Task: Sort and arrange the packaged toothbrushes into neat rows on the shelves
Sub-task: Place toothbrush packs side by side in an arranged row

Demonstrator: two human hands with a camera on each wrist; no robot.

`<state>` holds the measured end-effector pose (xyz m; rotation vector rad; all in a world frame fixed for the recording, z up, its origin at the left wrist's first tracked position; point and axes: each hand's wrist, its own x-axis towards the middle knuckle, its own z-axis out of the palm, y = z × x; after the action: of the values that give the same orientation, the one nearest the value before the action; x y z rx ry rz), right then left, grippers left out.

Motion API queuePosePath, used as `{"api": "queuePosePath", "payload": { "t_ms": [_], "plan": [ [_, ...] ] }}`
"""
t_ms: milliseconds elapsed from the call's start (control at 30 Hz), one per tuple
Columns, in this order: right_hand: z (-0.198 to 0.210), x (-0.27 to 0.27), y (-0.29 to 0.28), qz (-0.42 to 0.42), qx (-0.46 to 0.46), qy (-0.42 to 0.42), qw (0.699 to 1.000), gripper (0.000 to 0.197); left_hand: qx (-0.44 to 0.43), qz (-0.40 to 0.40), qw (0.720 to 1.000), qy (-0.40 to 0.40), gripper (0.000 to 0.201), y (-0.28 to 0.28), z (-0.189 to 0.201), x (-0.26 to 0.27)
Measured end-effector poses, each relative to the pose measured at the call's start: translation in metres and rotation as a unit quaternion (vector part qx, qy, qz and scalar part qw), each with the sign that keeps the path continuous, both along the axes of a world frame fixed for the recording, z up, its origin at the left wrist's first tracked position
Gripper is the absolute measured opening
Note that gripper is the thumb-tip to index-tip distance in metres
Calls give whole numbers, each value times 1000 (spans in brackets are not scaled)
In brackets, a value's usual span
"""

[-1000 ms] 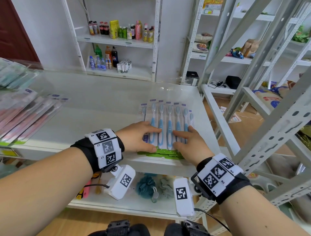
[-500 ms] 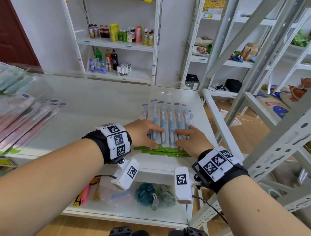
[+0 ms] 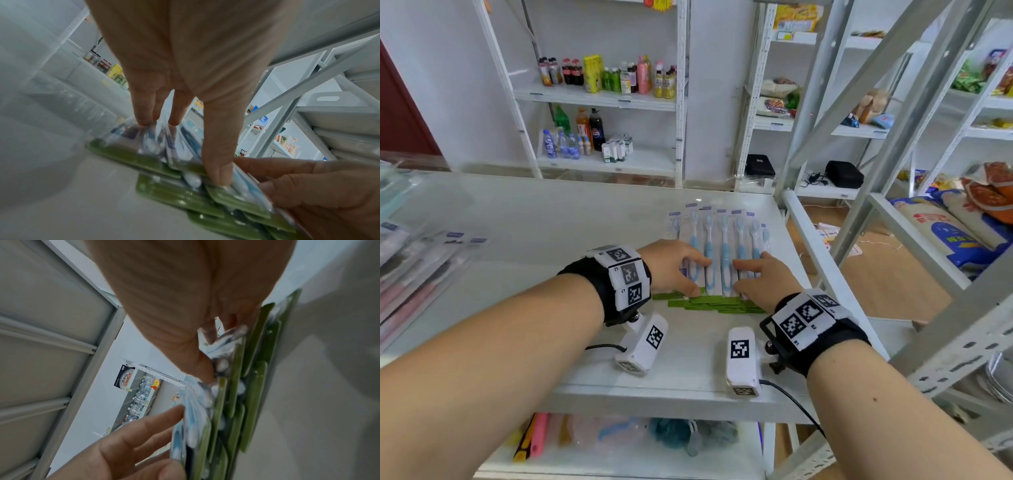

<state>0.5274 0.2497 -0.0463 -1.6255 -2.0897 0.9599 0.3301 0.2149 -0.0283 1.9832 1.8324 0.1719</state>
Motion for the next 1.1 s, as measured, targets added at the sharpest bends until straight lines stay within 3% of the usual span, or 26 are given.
{"api": "queuePosePath", "payload": {
  "t_ms": [400,1100],
  "plan": [
    [4,-16,60,-20,11,-41,999,49,-17,6,1000,15,63,60,14,-7],
    [7,-33,120,-32,-9,-24,999,52,-27,1,1000,6,62,119,18,-24]
  ]
}}
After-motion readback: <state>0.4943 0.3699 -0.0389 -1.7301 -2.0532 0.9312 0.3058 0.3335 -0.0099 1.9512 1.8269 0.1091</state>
